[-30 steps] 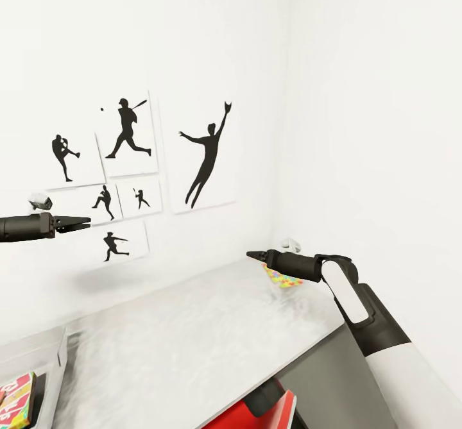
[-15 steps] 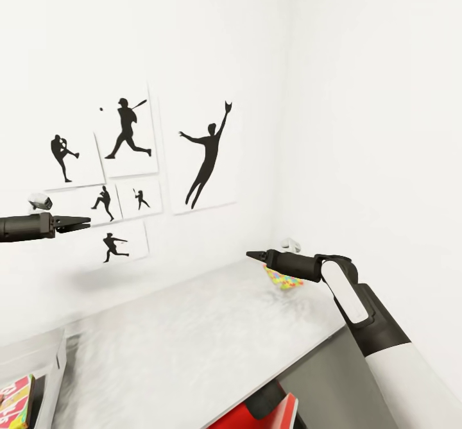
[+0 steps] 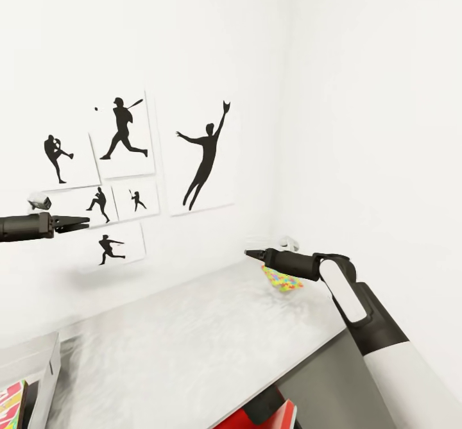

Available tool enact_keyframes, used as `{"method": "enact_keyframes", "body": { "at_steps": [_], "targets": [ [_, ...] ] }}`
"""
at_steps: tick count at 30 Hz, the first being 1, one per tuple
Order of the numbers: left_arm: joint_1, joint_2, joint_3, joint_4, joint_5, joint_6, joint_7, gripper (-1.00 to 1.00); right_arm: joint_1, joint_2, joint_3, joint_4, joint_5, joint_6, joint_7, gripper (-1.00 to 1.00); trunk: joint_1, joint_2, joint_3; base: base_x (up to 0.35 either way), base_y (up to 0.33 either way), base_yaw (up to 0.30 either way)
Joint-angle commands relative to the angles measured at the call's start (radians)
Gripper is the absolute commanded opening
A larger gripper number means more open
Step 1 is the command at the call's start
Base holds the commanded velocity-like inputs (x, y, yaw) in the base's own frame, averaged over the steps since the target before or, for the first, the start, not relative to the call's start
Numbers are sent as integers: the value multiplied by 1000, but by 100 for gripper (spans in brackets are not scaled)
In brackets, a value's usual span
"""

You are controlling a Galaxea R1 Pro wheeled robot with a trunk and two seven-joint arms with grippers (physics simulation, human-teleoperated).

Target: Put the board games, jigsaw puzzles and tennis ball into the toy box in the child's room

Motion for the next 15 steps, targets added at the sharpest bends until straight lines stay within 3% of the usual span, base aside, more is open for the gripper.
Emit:
{"method": "enact_keyframes", "body": {
  "at_steps": [1, 4, 7, 15],
  "targets": [
    [-6, 6, 1, 6, -6, 16, -4, 100, -6, 5, 6, -6, 14, -4, 2, 100, 0, -1, -1, 0, 0, 0],
    [-23, 23, 3, 23, -13, 18, -4, 100, -7, 22, 23, -11, 29, -20, -15, 100, 0, -1, -1, 0, 0, 0],
    [-15, 40, 6, 25, -13, 14, -4, 100, 1, 39, 6, 4, 46, -28, -31, 100, 0, -1, -1, 0, 0, 0],
    [-5, 44, 2, 22, -16, 11, -4, 100, 6, 45, -12, 15, 7, -30, 7, 100, 0, -1, -1, 0, 0, 0]
  ]
}}
